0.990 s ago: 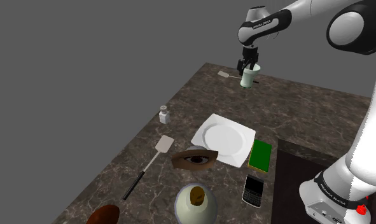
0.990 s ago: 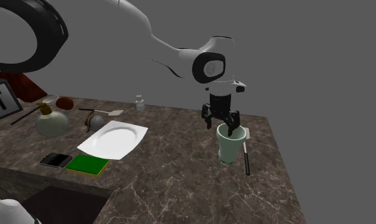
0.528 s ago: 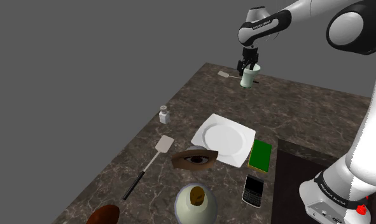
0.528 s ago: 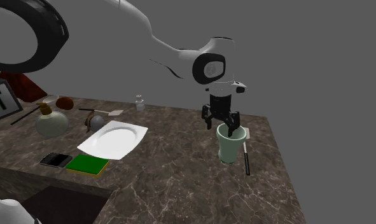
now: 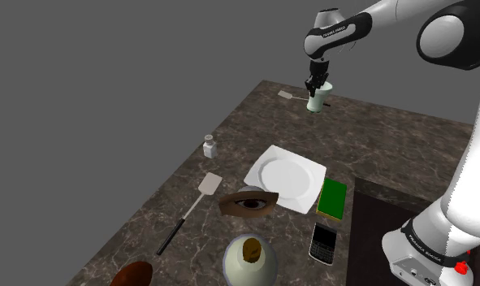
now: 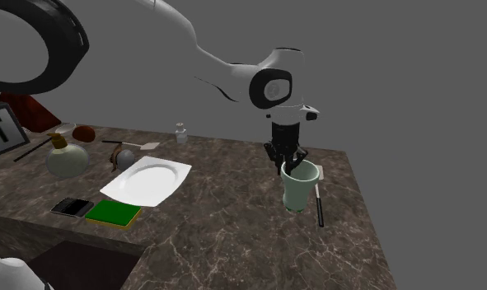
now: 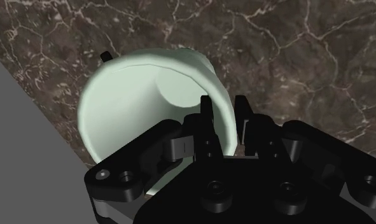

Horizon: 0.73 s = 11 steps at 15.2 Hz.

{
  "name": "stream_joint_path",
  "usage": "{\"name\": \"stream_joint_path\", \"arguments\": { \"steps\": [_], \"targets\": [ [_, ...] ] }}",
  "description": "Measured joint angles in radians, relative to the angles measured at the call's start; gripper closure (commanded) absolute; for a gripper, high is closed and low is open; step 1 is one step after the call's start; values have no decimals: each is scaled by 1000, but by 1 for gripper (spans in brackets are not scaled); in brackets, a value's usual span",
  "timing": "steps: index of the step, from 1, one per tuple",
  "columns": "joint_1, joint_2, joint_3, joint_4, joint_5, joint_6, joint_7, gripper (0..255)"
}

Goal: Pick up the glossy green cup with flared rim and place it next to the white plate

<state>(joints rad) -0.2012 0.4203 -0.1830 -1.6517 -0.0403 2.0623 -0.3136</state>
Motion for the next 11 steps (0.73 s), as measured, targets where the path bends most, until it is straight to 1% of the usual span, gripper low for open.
{"name": "stream_joint_path", "arguments": {
  "steps": [3, 9, 11],
  "targets": [
    [0, -2, 0, 2, 0, -5, 0, 255],
    [2, -28, -1, 39, -3, -68, -2, 255],
    [2, -29, -2, 66, -3, -96, -4, 255]
  ]
}}
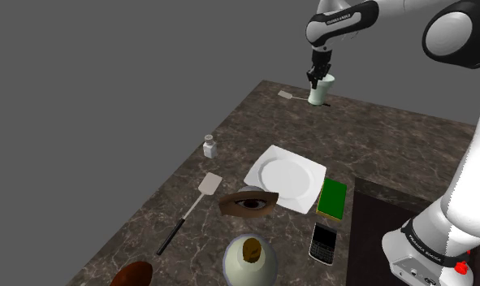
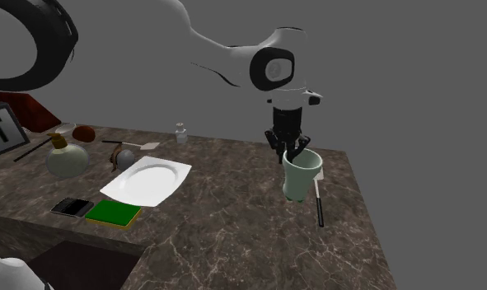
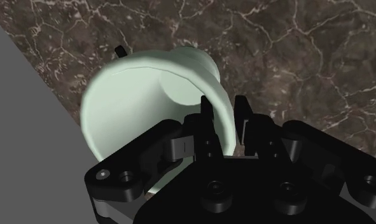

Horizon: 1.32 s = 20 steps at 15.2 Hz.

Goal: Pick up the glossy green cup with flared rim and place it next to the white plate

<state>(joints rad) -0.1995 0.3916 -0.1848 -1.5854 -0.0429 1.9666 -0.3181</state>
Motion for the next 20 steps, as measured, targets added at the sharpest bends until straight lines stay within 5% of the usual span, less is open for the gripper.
{"name": "stream_joint_path", "arguments": {
  "steps": [20],
  "targets": [
    [-3, -27, -4, 229, 0, -255, -19, 255]
  ]
}}
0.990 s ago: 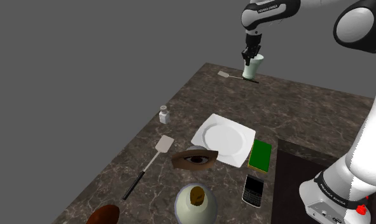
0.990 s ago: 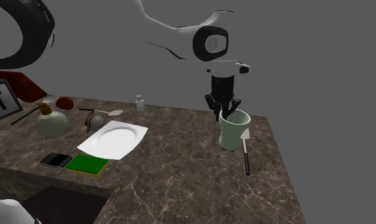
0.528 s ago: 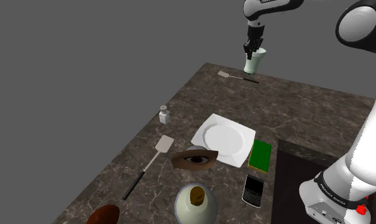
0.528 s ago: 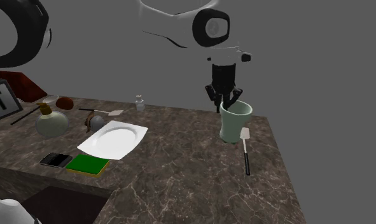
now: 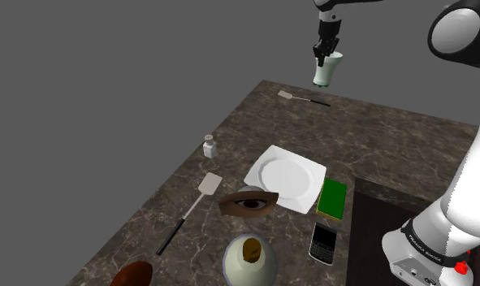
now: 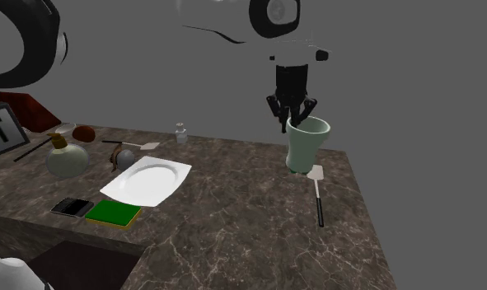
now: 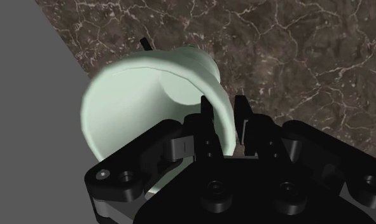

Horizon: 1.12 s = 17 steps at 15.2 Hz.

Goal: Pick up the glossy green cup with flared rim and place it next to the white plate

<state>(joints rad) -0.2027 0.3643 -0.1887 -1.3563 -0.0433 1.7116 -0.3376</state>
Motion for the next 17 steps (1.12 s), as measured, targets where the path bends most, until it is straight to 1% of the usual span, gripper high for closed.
{"name": "stream_joint_path", "arguments": {
  "steps": [7, 12, 14, 17],
  "targets": [
    [-5, 15, -1, 114, 3, -99, -10, 255],
    [-11, 41, -2, 218, 8, -176, -17, 255],
    [4, -23, -1, 133, -4, -157, -4, 255],
    [29, -164, 2, -65, -29, -99, 21, 255]
  ]
}}
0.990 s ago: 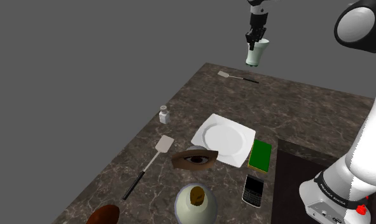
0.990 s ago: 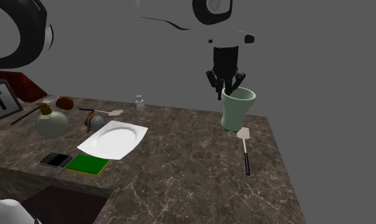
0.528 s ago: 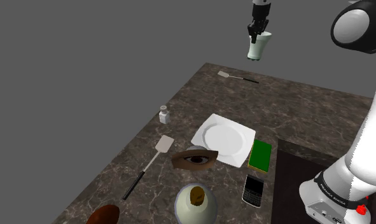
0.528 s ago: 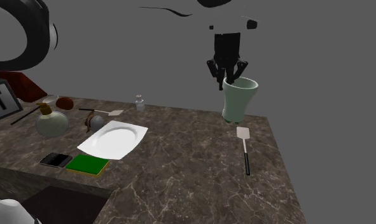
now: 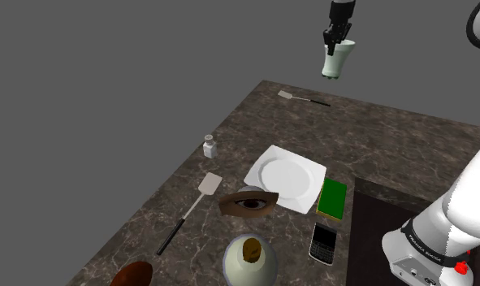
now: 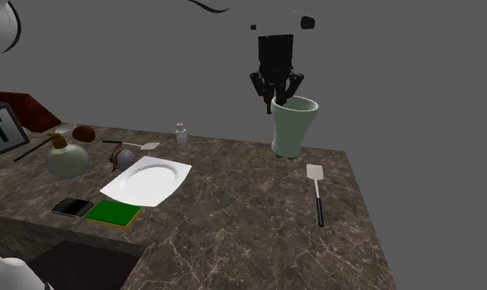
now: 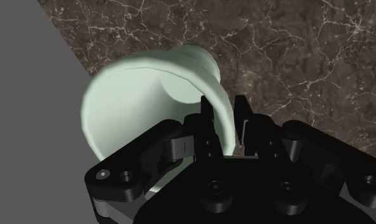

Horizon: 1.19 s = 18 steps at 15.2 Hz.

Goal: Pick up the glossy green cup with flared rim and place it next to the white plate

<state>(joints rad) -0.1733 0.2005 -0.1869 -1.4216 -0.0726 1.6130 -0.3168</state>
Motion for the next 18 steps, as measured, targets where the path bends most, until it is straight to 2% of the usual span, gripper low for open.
{"name": "stream_joint_path", "arguments": {
  "steps": [4, 7, 18],
  "targets": [
    [26, -185, 12, -239, -34, 53, 41, 255],
    [42, -312, 29, -379, -54, 63, 79, 255],
    [69, -747, 111, -781, -74, 17, 195, 255]
  ]
}}
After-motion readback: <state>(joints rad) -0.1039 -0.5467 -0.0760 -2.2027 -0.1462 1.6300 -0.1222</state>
